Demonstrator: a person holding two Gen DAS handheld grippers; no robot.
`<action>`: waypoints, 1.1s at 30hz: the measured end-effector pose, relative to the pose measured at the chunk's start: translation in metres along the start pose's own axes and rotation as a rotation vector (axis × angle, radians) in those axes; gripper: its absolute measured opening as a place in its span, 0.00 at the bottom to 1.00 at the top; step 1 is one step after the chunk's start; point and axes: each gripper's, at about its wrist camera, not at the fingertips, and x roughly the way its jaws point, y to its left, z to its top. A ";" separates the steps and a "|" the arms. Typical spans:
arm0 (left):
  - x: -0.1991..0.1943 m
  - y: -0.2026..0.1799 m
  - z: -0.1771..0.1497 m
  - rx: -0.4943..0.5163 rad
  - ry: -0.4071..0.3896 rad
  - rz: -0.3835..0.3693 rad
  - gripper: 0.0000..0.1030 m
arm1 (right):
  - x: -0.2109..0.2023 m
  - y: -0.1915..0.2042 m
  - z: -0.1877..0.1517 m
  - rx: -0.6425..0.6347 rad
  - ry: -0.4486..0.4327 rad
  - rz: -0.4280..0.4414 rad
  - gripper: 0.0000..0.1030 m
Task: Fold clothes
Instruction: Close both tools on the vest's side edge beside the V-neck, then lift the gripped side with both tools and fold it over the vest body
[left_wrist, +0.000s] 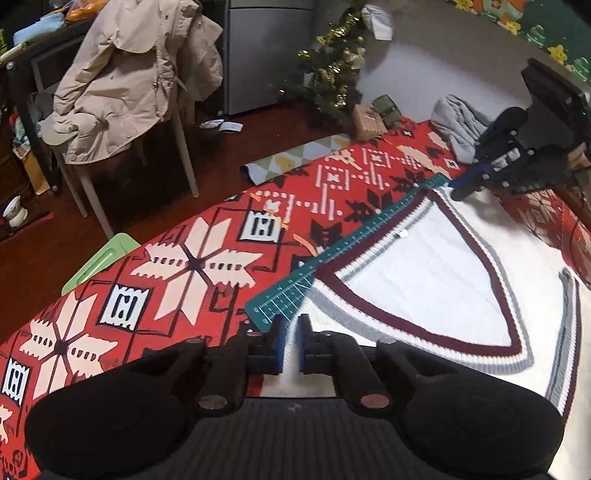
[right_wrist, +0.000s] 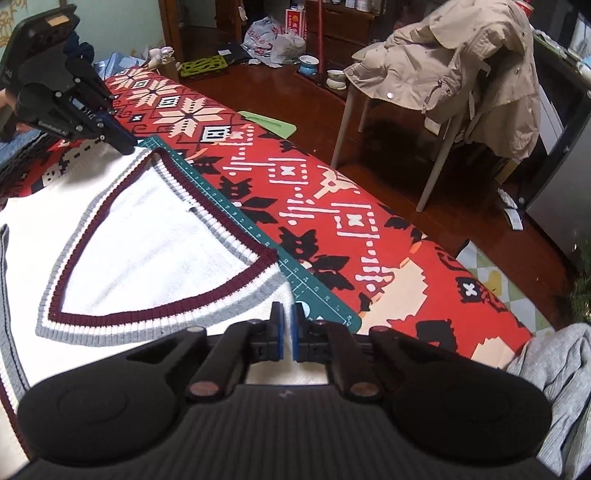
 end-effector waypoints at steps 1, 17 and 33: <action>0.002 0.001 0.000 -0.006 -0.002 0.005 0.09 | 0.000 -0.001 0.000 0.006 0.001 0.001 0.05; -0.014 -0.015 -0.003 0.006 -0.050 0.034 0.02 | -0.010 0.003 -0.003 0.043 -0.052 -0.016 0.02; -0.133 -0.098 -0.041 0.088 -0.291 0.103 0.02 | -0.132 0.081 -0.041 0.035 -0.274 -0.102 0.01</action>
